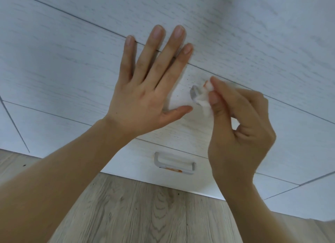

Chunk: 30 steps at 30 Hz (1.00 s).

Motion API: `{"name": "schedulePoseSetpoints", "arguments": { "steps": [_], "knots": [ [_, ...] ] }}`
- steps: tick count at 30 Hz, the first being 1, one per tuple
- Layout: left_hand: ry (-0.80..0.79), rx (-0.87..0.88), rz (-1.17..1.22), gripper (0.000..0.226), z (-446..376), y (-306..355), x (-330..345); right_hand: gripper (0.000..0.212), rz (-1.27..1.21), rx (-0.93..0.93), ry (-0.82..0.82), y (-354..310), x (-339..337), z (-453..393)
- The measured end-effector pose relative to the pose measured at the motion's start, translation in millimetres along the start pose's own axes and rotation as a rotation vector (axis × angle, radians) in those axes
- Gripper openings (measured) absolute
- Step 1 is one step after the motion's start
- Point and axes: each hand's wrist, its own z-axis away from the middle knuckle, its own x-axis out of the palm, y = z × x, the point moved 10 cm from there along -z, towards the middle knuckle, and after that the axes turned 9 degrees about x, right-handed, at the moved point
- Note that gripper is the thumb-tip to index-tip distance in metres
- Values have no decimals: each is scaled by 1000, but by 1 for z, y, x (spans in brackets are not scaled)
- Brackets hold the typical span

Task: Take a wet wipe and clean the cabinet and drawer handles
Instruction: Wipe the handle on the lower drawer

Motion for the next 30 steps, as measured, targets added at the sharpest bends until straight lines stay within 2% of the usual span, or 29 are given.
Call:
{"name": "schedulePoseSetpoints", "arguments": {
  "steps": [3,6,10,13,17,22,26,30],
  "knots": [
    [5,-1,1,89,1,0,1,13,210,-191,-2,-4,2,10],
    [17,-6,2,90,1,1,0,18,417,-376,-17,0,0,17],
    [24,-8,6,88,1,1,0,23,504,-550,-22,-4,2,17],
    [34,-12,0,90,0,1,-1,16,492,-569,52,-12,4,17],
    [43,1,8,89,1,1,-1,15,484,-491,68,-9,1,19],
    [48,-5,10,88,0,0,-2,11,266,-545,-32,-18,13,15],
    [32,-3,31,87,1,-1,-1,16,280,-562,-20,-12,7,18],
    [7,19,32,87,1,-1,-1,20,344,-641,-119,-2,5,20]
  ]
}}
